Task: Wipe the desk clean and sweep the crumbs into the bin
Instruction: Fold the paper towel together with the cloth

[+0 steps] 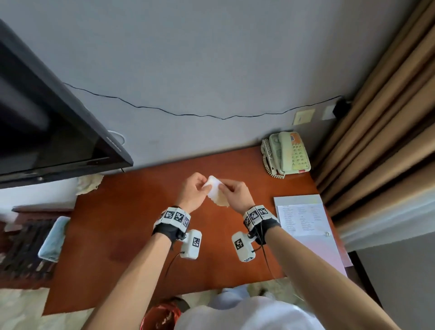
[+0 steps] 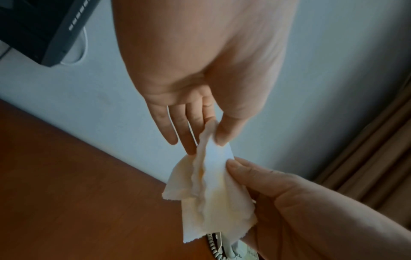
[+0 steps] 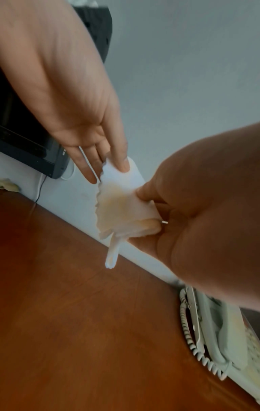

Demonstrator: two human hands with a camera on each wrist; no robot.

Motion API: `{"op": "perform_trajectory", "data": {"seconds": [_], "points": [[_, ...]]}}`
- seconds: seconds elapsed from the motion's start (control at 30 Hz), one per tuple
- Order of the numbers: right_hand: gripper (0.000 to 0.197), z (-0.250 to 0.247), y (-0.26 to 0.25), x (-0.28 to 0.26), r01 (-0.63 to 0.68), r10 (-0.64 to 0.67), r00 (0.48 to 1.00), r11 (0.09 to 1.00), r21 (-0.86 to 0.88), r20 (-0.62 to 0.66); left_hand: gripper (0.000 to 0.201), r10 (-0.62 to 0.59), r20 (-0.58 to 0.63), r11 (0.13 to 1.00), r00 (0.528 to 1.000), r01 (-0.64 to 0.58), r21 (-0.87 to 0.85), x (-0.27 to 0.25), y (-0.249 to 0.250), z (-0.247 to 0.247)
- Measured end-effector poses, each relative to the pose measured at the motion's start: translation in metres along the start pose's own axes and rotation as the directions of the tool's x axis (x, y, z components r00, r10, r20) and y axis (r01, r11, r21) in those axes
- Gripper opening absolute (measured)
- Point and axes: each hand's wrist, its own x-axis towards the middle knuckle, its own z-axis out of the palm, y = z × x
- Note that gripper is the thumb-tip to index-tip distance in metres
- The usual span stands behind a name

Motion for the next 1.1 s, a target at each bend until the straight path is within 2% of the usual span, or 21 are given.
{"op": "perform_trajectory", "data": {"seconds": [0.07,0.13,0.27,0.4,0.5,0.6,0.73,0.77,0.83,0.93,0.97,1.1], "points": [[0.03,-0.001,-0.004,-0.016,0.011,-0.012,0.999,0.999,0.032,0.047,0.008,-0.007,-0.009,1.0,1.0,0.007,0.028,-0.02,0.005,-0.006],[0.035,-0.002,-0.007,-0.032,0.028,-0.029,0.994,1.0,0.009,0.11,0.01,-0.015,-0.068,0.999,0.998,0.017,0.032,-0.039,0.007,-0.013],[0.057,0.006,-0.015,-0.063,0.133,-0.122,0.957,0.991,-0.024,0.262,0.009,-0.049,-0.195,0.998,0.98,0.056,0.026,-0.079,0.006,-0.033],[0.062,0.031,-0.039,-0.092,0.16,-0.192,0.867,0.981,0.108,0.46,0.008,-0.127,-0.255,0.983,0.959,0.089,-0.158,-0.11,-0.007,-0.054],[0.065,0.053,-0.061,-0.109,0.186,-0.234,0.82,0.972,0.143,0.523,0.017,-0.163,-0.238,0.931,0.958,0.069,-0.359,-0.131,-0.017,-0.072],[0.056,0.081,-0.076,-0.118,0.232,-0.254,0.812,0.967,0.109,0.525,0.026,-0.132,-0.207,0.876,0.969,0.016,-0.483,-0.151,-0.031,-0.096],[0.023,0.126,-0.091,-0.127,0.221,-0.244,0.838,0.97,0.105,0.489,0.034,0.021,-0.164,0.942,0.986,-0.074,-0.326,-0.171,-0.071,-0.134],[0.029,0.14,-0.095,-0.131,0.183,-0.224,0.849,0.974,0.131,0.478,0.036,0.054,-0.14,0.951,0.989,-0.094,-0.295,-0.178,-0.08,-0.144],[0.044,0.168,-0.105,-0.14,0.015,-0.132,0.859,0.972,0.233,0.495,0.042,0.091,-0.098,0.973,0.991,-0.109,-0.203,-0.193,-0.099,-0.163],[0.055,0.213,-0.114,-0.15,-0.212,-0.007,0.84,0.916,0.341,0.542,0.065,0.14,-0.11,0.989,0.984,-0.144,-0.036,-0.213,-0.129,-0.185],[0.058,0.226,-0.117,-0.152,-0.255,0.011,0.835,0.894,0.368,0.551,0.067,0.154,-0.129,0.988,0.98,-0.155,0.005,-0.218,-0.139,-0.191],[0.064,0.265,-0.125,-0.164,-0.319,0.017,0.804,0.856,0.407,0.595,0.05,0.177,-0.205,0.984,0.963,-0.168,0.06,-0.235,-0.168,-0.213]]}}
